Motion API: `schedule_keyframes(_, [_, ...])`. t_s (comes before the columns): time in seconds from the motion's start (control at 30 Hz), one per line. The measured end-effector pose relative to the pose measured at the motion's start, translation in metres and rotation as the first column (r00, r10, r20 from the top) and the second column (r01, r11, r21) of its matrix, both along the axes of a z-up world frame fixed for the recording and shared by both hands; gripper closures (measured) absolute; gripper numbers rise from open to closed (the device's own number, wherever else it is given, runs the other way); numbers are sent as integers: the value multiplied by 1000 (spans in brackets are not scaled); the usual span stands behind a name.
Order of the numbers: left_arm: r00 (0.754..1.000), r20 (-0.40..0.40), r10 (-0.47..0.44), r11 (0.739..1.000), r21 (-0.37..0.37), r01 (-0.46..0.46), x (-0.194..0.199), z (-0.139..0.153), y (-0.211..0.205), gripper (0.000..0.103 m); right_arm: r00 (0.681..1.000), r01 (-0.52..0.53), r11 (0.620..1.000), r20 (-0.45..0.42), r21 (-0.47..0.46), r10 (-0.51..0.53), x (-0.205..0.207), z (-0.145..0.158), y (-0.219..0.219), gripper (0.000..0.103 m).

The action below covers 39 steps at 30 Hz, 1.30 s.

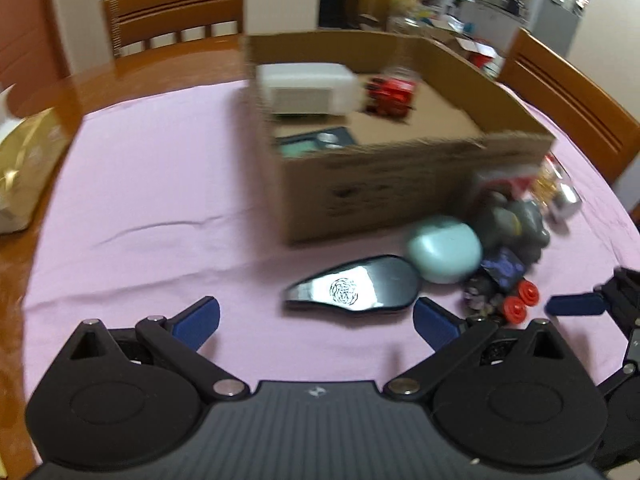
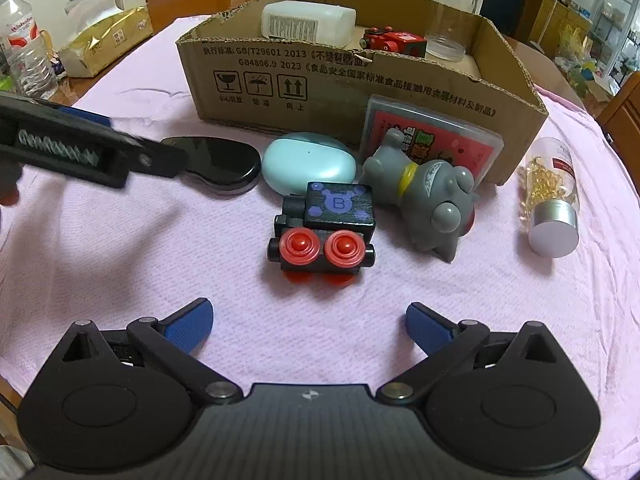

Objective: Organize rigid objects
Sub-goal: 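Grasp the black oval mirror with the left tool while the right tool grasps the blue B toy car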

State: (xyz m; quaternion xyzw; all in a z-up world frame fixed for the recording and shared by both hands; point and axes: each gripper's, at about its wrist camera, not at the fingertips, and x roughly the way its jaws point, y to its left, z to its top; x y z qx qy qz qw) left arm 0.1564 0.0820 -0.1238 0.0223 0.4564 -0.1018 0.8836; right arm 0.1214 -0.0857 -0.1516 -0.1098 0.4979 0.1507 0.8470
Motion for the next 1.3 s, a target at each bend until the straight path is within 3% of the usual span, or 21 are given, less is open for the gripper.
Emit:
schedule_keyframes(0.17, [1000, -8, -18, 1000, 20, 18, 13, -18, -20, 1, 1000, -9, 1000, 16, 5, 9, -7, 1, -1, 0])
schedule_keyframes(0.37, [1000, 3, 14, 997, 73, -14, 17, -23, -17, 1, 1000, -18, 1000, 21, 7, 17, -10, 1, -2, 0])
schedule_keyframes(0.5, [999, -1, 43, 997, 71, -43, 12, -23, 0, 1, 1000, -20, 1000, 23, 8, 20, -10, 1, -2, 0])
schedule_keyframes(0.87, [1000, 20, -12, 998, 67, 11, 26, -24, -8, 1, 999, -33, 999, 26, 10, 33, -9, 2, -2, 0])
schedule_keyframes(1.07, [998, 33, -63, 996, 62, 60, 26, -23, -12, 7, 999, -35, 999, 36, 13, 34, -10, 1, -3, 0])
schedule_keyframes(1.13, [997, 35, -72, 996, 62, 70, 26, -20, -12, 13, 999, -35, 999, 40, 14, 35, -11, 1, -3, 0])
schedule_keyframes(1.3, [997, 14, -74, 995, 65, 73, 22, -18, -6, 13, 999, -36, 999, 41, 15, 36, -9, 1, -2, 0])
